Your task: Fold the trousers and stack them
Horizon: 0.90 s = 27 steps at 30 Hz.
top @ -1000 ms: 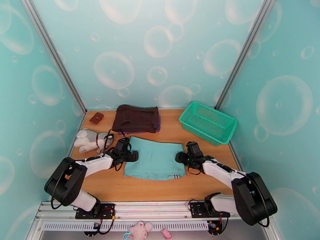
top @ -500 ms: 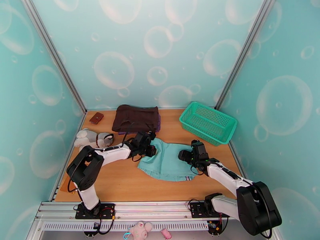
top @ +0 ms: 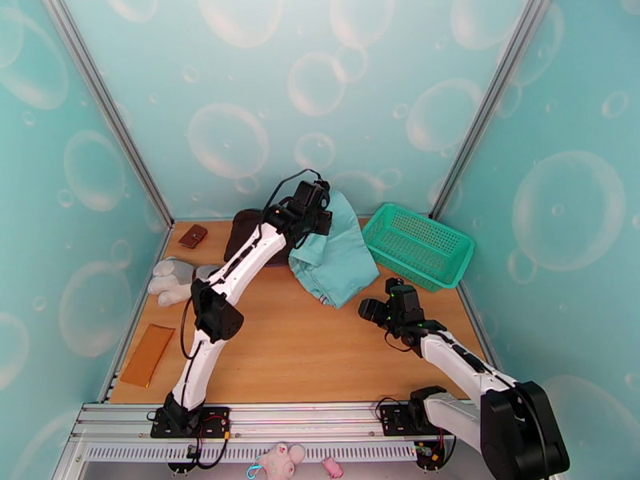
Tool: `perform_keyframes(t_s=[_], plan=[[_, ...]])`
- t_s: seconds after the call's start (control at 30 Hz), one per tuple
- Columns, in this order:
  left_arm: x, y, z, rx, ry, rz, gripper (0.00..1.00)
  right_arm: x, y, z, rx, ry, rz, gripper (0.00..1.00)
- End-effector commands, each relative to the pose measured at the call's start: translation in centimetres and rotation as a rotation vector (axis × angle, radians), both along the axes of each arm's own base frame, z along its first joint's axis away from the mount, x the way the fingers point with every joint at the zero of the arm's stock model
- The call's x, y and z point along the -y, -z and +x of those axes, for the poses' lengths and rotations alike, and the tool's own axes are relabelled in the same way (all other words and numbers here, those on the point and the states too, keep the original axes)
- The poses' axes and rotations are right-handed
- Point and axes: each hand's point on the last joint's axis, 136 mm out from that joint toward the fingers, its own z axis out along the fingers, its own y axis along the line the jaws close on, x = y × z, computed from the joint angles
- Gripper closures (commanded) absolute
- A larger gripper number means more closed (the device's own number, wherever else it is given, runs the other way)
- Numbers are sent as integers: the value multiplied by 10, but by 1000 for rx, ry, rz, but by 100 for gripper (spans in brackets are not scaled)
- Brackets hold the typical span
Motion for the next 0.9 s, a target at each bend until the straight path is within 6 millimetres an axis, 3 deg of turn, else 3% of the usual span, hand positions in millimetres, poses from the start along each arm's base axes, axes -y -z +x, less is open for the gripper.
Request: perform_keyframes(t_s=[0.0, 0.13, 0.4, 0.6, 0.67, 0.73, 0.8, 0.87], plan=[[-32, -24, 12, 45, -74, 10, 100, -1, 1, -1, 18, -28, -1, 27], [-34, -65, 21, 194, -54, -55, 100, -4, 4, 1, 14, -37, 14, 27], [-55, -131, 27, 267, -90, -239, 100, -9, 17, 3, -9, -43, 41, 27], [-97, -171, 36, 293, -98, -368, 100, -9, 29, 6, -30, -45, 32, 27], [-128, -166, 49, 280, -143, -367, 100, -10, 33, 8, -41, -42, 39, 27], [-168, -143, 73, 236, -204, -370, 100, -14, 32, 13, -36, -47, 54, 27], [-206, -95, 102, 140, -238, -379, 100, -20, 33, 15, -32, -62, 78, 27], [-232, -21, 130, 17, -238, -371, 100, -23, 38, 16, -51, -69, 76, 27]])
